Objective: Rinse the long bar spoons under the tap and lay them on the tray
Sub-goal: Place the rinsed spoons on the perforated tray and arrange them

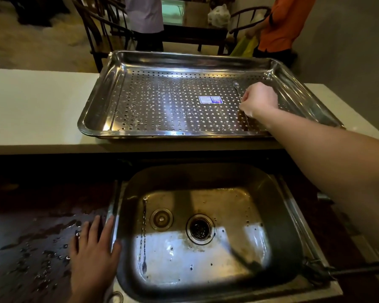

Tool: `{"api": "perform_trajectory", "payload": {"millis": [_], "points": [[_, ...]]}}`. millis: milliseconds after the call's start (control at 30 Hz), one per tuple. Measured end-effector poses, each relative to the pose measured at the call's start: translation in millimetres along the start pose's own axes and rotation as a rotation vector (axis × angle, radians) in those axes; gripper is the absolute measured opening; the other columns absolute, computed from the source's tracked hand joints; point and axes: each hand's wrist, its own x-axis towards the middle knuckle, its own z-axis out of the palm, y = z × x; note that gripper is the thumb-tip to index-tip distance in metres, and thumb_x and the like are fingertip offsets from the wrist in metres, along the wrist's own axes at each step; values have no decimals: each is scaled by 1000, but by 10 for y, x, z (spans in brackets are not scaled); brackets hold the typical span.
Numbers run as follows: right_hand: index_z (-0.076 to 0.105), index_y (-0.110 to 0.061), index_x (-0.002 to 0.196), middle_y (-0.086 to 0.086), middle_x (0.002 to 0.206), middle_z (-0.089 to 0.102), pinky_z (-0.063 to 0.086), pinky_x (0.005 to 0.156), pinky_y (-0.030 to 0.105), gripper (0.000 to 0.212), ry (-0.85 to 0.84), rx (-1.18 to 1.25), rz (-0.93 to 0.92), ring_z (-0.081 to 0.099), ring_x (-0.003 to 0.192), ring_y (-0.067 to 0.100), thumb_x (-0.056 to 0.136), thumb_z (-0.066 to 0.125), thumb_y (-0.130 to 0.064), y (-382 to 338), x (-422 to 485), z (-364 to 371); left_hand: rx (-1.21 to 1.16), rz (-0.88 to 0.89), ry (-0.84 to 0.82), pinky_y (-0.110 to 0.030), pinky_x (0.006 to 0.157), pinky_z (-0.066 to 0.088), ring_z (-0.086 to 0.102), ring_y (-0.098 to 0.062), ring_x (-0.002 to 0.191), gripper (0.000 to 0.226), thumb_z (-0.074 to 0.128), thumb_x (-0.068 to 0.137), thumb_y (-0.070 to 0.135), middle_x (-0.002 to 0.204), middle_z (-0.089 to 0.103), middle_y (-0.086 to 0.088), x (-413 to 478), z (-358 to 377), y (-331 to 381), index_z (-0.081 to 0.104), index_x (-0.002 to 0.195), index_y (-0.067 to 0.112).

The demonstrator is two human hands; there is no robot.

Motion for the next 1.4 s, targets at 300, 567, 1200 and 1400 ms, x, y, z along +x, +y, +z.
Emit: {"api": "perform_trajectory", "payload": {"millis": [300,567,1200,1400], "points": [[75,-15,92,2,94,72,60,85,40,6,52,250,-167,68,88,18,87,72,-17,-371,-407,-317,34,40,9,-56,117,10,12,-27,147,67,20,89,60,159,23,-6,-17,38,-52,16,152,35],[75,-23,86,-12,77,67,50,68,21,12,16,500,-464,62,73,2,86,71,-35,-761,-1724,-424,38,40,9,-56,118,9,7,-26,148,66,18,91,60,161,18,-4,-8,41,-56,10,152,37],[72,-5,112,14,115,72,53,82,31,24,-906,47,56,68,109,30,99,51,-6,-532,-3053,3220,-7,28,11,-54,118,7,4,-23,149,62,25,93,56,161,17,-2,-8,56,-69,9,151,42],[72,-7,114,15,119,71,56,90,36,27,-907,-7,34,67,113,33,96,52,-5,-579,-3126,3418,-10,18,16,-54,118,9,7,-23,149,63,30,92,55,160,20,-1,-15,32,-46,9,150,43]]}}
